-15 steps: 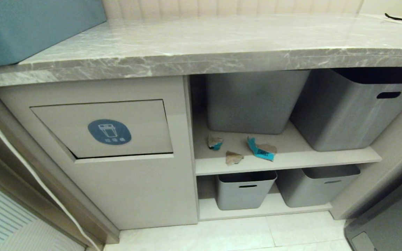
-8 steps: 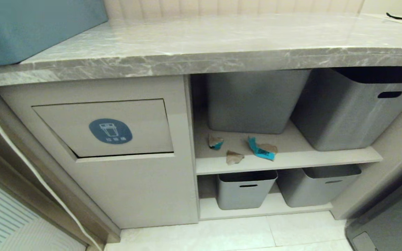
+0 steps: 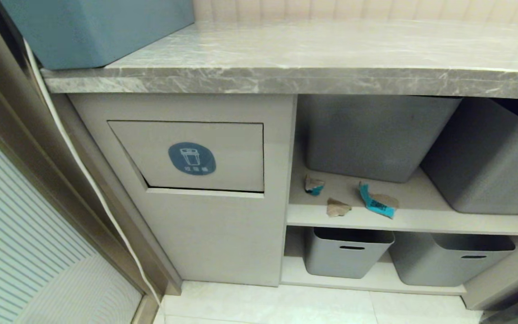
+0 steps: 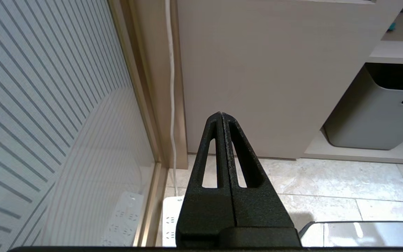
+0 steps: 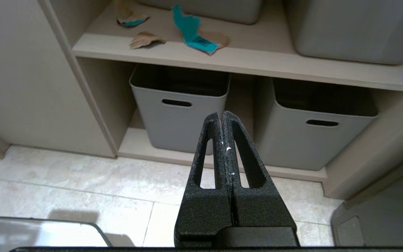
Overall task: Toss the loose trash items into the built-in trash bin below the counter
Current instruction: Pick up the garbage
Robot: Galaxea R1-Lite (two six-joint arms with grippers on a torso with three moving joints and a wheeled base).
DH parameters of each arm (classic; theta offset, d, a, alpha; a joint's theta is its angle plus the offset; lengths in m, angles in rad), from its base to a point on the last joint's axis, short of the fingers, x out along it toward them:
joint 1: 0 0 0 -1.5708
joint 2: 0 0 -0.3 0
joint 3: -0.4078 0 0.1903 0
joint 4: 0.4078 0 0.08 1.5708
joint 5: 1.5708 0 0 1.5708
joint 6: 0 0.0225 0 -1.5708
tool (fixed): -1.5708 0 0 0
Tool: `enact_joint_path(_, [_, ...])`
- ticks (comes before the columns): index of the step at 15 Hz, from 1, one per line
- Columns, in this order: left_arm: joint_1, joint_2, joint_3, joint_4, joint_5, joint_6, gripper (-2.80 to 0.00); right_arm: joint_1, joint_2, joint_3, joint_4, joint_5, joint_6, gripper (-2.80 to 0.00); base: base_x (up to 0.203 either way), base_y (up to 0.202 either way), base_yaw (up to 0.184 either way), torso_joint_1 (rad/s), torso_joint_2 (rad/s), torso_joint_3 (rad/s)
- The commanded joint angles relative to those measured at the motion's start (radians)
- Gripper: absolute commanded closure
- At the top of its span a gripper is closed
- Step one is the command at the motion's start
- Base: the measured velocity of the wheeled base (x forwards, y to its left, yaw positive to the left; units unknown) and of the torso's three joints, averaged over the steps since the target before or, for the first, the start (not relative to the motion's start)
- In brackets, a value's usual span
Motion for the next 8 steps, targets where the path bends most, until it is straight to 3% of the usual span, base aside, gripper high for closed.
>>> enact_joint_path(1, [0.0, -0.001, 0.0, 0.0, 0.0, 0.0, 0.0, 0.0, -0.001, 0.0, 0.0, 0.0, 0.001, 0.0, 0.0, 0.0, 0.0, 0.0, 0.0, 0.0])
enact_joint_path(8, [0.002, -0.001, 0.0, -0.001, 0.0, 0.002, 0.0, 0.001, -0.001, -0.003, 0.003, -0.002, -0.001, 0.0, 0.0, 0.0, 0.0, 0.0, 0.0, 0.0])
